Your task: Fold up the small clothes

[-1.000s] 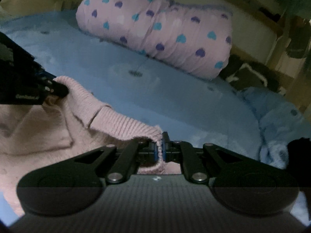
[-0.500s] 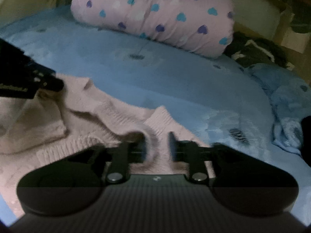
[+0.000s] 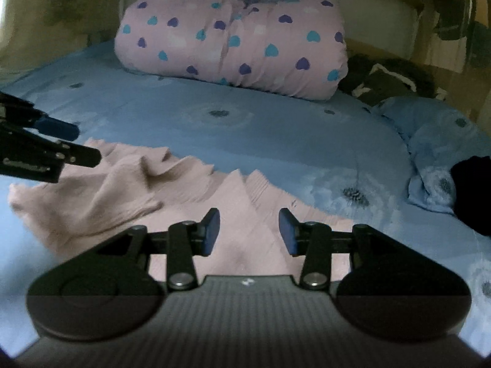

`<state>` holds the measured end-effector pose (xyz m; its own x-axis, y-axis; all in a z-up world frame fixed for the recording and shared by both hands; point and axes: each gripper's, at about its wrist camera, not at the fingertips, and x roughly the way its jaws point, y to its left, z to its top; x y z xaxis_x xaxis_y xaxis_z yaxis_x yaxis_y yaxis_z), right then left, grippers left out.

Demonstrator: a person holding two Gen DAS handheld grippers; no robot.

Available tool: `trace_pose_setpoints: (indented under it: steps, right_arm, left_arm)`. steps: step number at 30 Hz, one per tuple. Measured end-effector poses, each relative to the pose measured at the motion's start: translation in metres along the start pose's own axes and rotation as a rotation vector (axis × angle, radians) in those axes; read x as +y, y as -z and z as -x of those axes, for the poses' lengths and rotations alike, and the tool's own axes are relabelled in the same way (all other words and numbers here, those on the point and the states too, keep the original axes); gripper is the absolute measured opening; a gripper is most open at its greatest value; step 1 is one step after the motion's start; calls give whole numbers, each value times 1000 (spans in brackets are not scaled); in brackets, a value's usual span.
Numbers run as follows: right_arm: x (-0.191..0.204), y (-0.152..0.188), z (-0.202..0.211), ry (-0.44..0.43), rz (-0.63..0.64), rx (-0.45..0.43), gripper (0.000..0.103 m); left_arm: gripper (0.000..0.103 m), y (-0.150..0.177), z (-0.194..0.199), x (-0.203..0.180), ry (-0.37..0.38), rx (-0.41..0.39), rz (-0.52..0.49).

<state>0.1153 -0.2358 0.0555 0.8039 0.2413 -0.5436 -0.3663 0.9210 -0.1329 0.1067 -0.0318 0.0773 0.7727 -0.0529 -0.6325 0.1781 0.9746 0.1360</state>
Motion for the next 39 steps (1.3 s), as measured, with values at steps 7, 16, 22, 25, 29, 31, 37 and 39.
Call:
trace_pose_setpoints:
  steps: [7, 16, 22, 25, 29, 31, 37, 39]
  right_arm:
    - [13, 24, 0, -95, 54, 28, 45]
    - [24, 34, -7, -135, 148, 54, 45]
    - [33, 40, -10, -154, 233, 79, 45]
    - [35, 40, -13, -144, 240, 75, 45]
    - [29, 35, -24, -130, 190, 63, 14]
    - [22, 30, -28, -127, 136, 52, 12]
    - [-14, 20, -25, -27, -5, -28, 11]
    - [-32, 19, -27, 33, -80, -40, 11]
  left_arm:
    - [57, 27, -3, -15, 48, 43, -26]
    - [57, 35, -28, -30, 55, 88, -76]
    - [57, 38, -36, -36, 31, 63, -116]
    - [36, 36, -40, -34, 36, 54, -102]
    - [12, 27, -39, -19, 17, 26, -50]
    - [12, 21, -33, -8, -13, -9, -32]
    - [12, 3, -35, 41, -126, -47, 46]
    - [12, 0, -43, 60, -158, -40, 85]
